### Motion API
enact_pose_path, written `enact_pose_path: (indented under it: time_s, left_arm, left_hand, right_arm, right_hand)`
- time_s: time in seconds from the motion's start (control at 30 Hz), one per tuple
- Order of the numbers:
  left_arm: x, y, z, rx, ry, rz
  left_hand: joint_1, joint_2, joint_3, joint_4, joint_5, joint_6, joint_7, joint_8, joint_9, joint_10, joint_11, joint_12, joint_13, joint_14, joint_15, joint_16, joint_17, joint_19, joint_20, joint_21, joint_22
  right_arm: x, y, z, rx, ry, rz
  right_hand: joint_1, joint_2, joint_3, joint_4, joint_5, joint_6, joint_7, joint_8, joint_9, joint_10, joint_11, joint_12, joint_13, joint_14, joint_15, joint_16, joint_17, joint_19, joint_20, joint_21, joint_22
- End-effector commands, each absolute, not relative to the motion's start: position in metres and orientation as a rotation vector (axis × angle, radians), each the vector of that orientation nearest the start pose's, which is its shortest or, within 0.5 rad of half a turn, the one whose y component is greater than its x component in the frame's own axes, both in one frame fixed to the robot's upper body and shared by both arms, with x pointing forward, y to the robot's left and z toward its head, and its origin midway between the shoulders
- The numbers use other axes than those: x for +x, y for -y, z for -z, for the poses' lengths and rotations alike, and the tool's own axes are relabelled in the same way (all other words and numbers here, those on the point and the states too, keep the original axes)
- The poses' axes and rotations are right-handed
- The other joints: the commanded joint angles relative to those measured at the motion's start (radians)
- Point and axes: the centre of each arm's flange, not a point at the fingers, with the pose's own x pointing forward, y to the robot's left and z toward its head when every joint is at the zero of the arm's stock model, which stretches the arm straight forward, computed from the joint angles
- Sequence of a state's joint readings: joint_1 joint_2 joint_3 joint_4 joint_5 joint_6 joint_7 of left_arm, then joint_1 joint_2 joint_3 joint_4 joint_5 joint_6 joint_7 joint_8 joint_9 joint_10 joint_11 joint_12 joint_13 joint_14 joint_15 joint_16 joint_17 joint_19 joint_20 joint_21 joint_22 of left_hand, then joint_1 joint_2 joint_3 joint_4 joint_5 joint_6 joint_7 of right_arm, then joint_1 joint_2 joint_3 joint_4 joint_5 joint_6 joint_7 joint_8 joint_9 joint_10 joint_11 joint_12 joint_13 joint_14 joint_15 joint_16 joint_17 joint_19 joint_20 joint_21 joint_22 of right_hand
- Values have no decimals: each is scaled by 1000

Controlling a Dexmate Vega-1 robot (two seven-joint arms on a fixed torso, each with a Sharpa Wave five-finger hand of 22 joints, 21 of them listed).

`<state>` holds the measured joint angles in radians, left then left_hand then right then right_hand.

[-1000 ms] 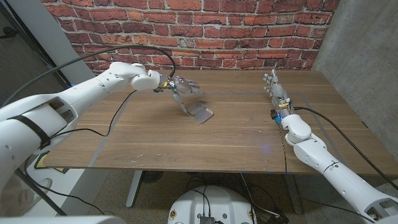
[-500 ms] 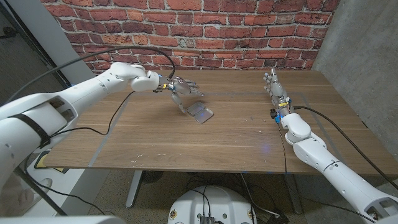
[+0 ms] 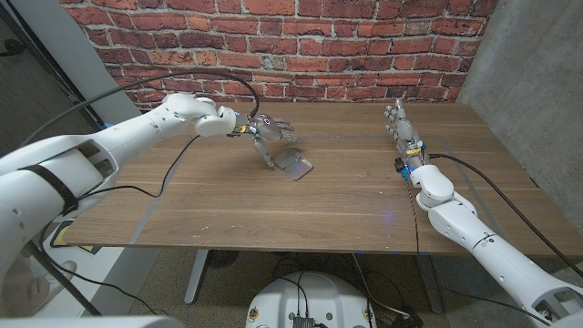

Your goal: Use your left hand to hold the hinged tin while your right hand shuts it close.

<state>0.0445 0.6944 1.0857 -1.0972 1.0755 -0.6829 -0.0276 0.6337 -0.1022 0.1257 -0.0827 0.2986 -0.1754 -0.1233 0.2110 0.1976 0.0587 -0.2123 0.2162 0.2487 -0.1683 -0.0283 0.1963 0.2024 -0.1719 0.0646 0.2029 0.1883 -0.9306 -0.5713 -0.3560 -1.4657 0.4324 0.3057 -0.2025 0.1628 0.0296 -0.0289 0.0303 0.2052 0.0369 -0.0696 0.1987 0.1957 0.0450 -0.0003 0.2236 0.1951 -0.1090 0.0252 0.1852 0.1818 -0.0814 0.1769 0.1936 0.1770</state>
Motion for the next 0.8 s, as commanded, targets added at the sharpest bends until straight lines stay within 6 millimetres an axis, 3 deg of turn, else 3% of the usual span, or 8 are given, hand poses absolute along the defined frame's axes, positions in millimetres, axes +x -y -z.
enact_pose_path:
  time_s: [0.03,0.8]
  left_arm:
    - [671,-188,-77,2361,877,532]
    - [684,-184,-67,2328,813,566]
  left_hand:
    - [3,4,-4,-2,2,-437,-6,5,4,5,-1,8,6,-157,-4,7,4,-53,3,8,4]
    - [8,7,-7,-3,6,-404,-5,16,3,33,-2,19,6,-140,-6,14,2,-44,5,12,4]
  right_arm:
    - [617,292,19,-135,696,-43]
    - [616,291,21,-136,693,-46]
  right_hand:
    - [2,7,2,-3,-2,-5,-1,-1,2,-7,1,-2,3,-5,-1,0,3,-8,-1,-4,3]
    - [10,7,3,-8,-2,-4,-2,1,2,-7,0,-1,3,-9,-1,0,2,-10,1,-3,3]
